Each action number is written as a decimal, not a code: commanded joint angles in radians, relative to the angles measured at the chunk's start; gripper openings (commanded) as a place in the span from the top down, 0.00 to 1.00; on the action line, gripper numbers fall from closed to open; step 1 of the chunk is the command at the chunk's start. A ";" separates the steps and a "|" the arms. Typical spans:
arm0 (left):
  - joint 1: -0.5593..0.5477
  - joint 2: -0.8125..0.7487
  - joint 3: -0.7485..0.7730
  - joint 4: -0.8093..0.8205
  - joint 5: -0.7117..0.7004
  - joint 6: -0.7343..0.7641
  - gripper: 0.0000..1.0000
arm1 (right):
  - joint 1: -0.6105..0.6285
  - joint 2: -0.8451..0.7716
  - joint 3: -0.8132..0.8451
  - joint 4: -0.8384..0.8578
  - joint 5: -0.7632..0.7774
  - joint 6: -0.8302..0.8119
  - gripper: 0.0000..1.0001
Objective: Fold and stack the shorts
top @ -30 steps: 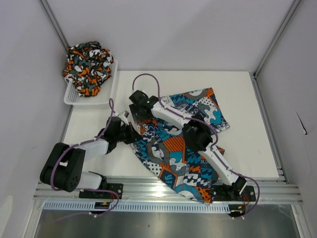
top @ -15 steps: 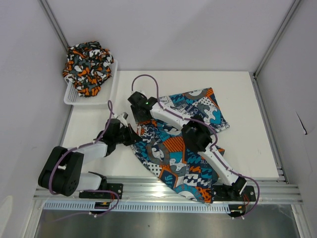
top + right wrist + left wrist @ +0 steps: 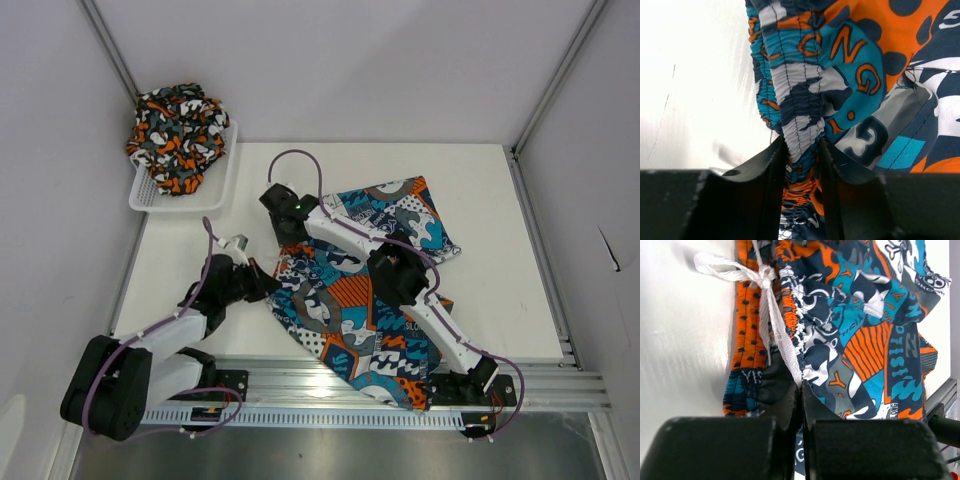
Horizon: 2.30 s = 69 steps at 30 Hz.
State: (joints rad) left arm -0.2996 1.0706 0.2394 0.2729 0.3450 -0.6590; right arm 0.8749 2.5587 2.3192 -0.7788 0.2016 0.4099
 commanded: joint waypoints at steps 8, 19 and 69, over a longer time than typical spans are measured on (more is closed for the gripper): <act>-0.021 0.094 -0.020 0.008 0.045 -0.024 1.00 | -0.005 -0.025 0.037 0.029 0.002 -0.002 0.34; -0.024 0.101 -0.012 -0.012 0.051 -0.014 1.00 | -0.005 0.005 0.058 0.078 -0.007 -0.005 0.43; 0.132 0.028 0.056 -0.095 0.172 0.091 0.18 | -0.004 0.080 0.103 0.003 0.081 -0.020 0.61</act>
State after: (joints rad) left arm -0.1913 1.0821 0.2520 0.1478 0.4744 -0.6254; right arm 0.8841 2.6186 2.4092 -0.7753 0.3008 0.4133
